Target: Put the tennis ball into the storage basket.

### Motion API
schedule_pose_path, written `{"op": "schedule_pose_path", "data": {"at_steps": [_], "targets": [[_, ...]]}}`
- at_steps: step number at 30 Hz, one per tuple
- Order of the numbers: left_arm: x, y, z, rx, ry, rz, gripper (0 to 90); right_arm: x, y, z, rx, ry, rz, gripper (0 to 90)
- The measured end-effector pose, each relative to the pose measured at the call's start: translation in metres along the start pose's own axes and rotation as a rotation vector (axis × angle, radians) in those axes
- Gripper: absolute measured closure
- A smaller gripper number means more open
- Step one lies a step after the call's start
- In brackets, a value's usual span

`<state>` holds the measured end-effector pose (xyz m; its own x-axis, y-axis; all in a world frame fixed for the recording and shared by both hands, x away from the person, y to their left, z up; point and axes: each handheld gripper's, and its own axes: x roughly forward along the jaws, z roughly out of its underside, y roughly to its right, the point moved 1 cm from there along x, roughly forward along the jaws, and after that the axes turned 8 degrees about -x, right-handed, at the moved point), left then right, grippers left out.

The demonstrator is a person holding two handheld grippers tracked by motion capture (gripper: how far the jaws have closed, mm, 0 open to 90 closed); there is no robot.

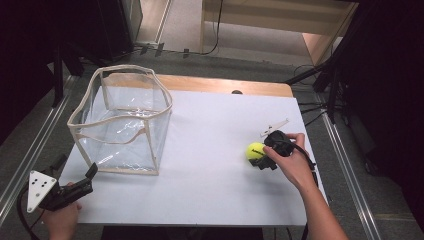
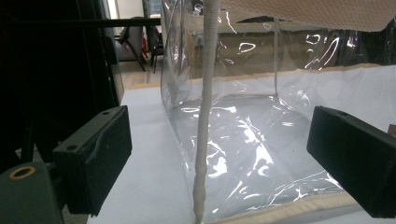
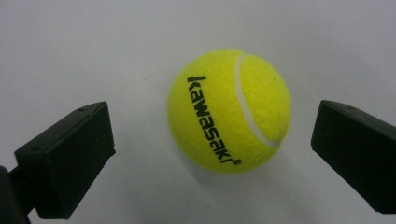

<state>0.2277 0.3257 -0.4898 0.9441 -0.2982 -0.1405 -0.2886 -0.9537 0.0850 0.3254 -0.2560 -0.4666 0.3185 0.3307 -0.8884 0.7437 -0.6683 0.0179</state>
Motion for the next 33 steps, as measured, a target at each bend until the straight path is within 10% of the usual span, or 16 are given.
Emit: {"op": "schedule_pose_path", "data": {"at_steps": [14, 33], "targets": [[0.0, -0.001, 0.0, -0.014, 0.007, 0.002, 6.9, 0.015, 0.003, -0.009, 0.019, -0.066, 0.023, 0.0], [0.0, -0.001, 0.0, -0.01, 0.009, 0.005, 6.9, 0.025, 0.004, -0.012, 0.033, -0.108, 0.075, 23.1]]}}
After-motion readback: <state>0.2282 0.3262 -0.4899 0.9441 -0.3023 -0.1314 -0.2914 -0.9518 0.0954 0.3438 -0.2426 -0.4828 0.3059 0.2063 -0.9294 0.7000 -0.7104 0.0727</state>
